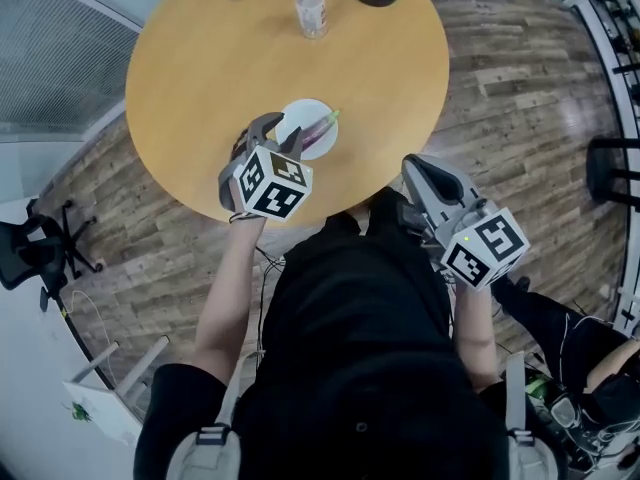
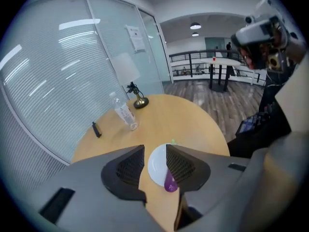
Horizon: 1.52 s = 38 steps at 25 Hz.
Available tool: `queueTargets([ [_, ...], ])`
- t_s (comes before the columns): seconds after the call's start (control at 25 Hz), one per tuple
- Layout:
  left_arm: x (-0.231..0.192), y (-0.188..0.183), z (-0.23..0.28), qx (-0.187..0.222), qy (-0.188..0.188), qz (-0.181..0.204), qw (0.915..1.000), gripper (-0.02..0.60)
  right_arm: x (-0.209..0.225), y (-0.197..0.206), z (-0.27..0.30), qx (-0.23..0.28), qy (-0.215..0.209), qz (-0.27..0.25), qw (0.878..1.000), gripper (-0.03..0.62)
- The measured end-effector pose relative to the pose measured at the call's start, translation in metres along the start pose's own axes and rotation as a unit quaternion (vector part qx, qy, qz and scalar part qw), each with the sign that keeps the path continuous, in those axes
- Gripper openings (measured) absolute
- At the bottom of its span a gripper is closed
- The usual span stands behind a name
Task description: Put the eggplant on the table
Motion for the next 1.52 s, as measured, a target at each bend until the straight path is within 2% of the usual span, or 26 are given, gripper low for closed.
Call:
queueTargets([
  [0.12, -0.009, -0.01, -0.034, 0.056, -0.004, -0.028, 0.998, 0.117, -0.002, -0.01, -0.002, 0.011, -0.016, -0.026, 0.999, 0.017],
  [0.28, -0.01, -0.011, -0.066, 0.1, 0.001, -0.053, 0.9936, 0.089, -0.003, -0.019, -0.006, 0.015, -0.03, -0.06, 0.998, 0.017],
  [0.36, -0.009, -0.009, -0.079, 0.126, 0.015, -0.075, 0.9891, 0.078, -0.002, -0.023, -0.005, 0.015, -0.031, -0.066, 0.997, 0.017],
  [0.44, -0.007, -0.009, -0.093, 0.164, 0.03, -0.1, 0.9808, 0.063, -0.002, -0.027, -0.003, 0.012, -0.033, -0.071, 0.997, 0.017],
  [0.64, -0.002, -0.007, -0.123, 0.259, 0.068, -0.158, 0.9505, 0.028, -0.006, -0.028, 0.004, 0.003, -0.041, -0.079, 0.996, 0.017],
  [0.8, -0.003, -0.01, -0.14, 0.308, 0.082, -0.17, 0.9324, 0.012, -0.01, -0.029, 0.004, 0.003, -0.048, -0.079, 0.996, 0.017],
  [0.88, -0.006, -0.015, -0.151, 0.344, 0.104, -0.183, 0.9148, 0.012, -0.012, -0.032, 0.005, 0.006, -0.051, -0.084, 0.995, 0.017],
  [1.04, -0.005, -0.019, -0.164, 0.401, 0.173, -0.222, 0.872, 0.011, -0.012, -0.035, 0.002, 0.018, -0.064, -0.074, 0.995, 0.017],
  [1.12, 0.0, -0.02, -0.167, 0.416, 0.197, -0.231, 0.8571, 0.011, -0.012, -0.035, -0.001, 0.025, -0.071, -0.067, 0.995, 0.017],
  [1.2, 0.006, -0.019, -0.168, 0.425, 0.216, -0.236, 0.8467, 0.011, -0.012, -0.033, -0.002, 0.026, -0.071, -0.066, 0.995, 0.017],
  [1.32, 0.016, -0.018, -0.166, 0.423, 0.235, -0.242, 0.8407, 0.012, -0.012, -0.03, -0.004, 0.025, -0.072, -0.064, 0.995, 0.017],
  [1.52, 0.029, -0.02, -0.162, 0.411, 0.255, -0.236, 0.8429, 0.011, -0.013, -0.028, -0.005, 0.023, -0.075, -0.07, 0.994, 0.017],
])
Point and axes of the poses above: the fingertips, and each gripper's own axes: z forward along the fingers, x to its right, y out of its underside, the point moved 5 cm from there along -z, backward along the fingers, and after that the axes turned 11 degrees about -x, right-handed, at the moved point
